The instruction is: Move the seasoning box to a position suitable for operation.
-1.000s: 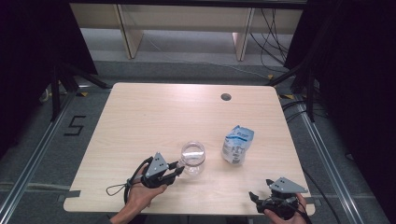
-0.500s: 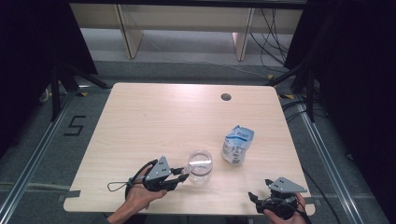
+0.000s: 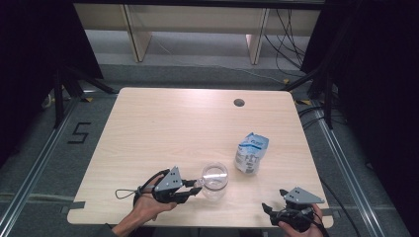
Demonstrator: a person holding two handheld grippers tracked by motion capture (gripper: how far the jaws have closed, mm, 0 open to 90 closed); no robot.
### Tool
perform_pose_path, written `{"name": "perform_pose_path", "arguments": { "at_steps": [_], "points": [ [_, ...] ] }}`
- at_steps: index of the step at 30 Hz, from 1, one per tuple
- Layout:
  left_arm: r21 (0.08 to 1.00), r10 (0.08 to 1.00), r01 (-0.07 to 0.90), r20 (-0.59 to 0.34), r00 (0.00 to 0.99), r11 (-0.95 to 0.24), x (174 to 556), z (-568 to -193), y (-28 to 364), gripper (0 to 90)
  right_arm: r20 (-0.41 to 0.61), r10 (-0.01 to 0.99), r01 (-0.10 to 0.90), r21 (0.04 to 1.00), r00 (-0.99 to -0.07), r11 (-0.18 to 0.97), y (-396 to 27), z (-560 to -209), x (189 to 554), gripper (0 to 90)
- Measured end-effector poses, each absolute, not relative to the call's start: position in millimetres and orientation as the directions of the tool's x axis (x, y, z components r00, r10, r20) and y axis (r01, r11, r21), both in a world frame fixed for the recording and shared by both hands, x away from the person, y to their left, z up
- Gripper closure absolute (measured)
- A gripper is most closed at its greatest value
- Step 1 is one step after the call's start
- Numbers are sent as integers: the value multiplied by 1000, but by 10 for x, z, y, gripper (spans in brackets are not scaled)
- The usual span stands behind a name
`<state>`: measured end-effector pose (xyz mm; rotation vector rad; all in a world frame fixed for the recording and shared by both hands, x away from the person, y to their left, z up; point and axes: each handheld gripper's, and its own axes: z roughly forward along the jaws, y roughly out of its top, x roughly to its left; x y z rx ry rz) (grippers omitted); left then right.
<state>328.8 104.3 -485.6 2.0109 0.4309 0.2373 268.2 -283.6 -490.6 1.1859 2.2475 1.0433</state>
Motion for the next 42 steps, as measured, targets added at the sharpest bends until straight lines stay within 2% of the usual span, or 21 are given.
{"name": "perform_pose_path", "arguments": {
  "at_steps": [3,5,8,9,12,13,15,30,37,38,42],
  "points": [
    [888,391,192,-15,920,-417,3290,-4859,1048,727,38,834,570,747,-550,342,-2810,-4899,2661,209],
    [886,384,188,-12,923,-423,3294,-4856,1050,727,-10,822,527,763,-569,374,-2830,-4902,2687,208],
    [888,378,195,-26,925,-416,3289,-4861,1045,727,-4,821,530,762,-571,373,-2826,-4904,2686,208],
    [887,370,190,-24,929,-420,3290,-4861,1046,727,31,819,549,757,-573,355,-2814,-4908,2685,208],
    [886,360,185,-22,933,-424,3298,-4859,1041,727,11,821,541,757,-571,366,-2812,-4910,2683,208],
    [886,346,169,-10,938,-432,3314,-4854,1044,727,46,828,570,746,-559,343,-2792,-4909,2665,208],
    [890,343,172,-20,939,-422,3323,-4861,1042,726,21,819,545,756,-573,362,-2809,-4907,2685,208],
    [885,394,198,-18,919,-422,3363,-4876,1060,700,10,811,533,759,-585,375,-2804,-4913,2689,208],
    [881,412,214,-24,911,-422,3367,-4883,1074,643,17,812,540,755,-583,372,-2793,-4909,2677,209],
    [878,414,203,-6,910,-434,3375,-4879,1087,622,14,812,539,755,-583,374,-2797,-4909,2678,209],
    [881,437,242,-44,898,-408,3328,-4878,1098,470,11,808,526,764,-589,373,-2804,-4908,2687,210]
  ]
}}
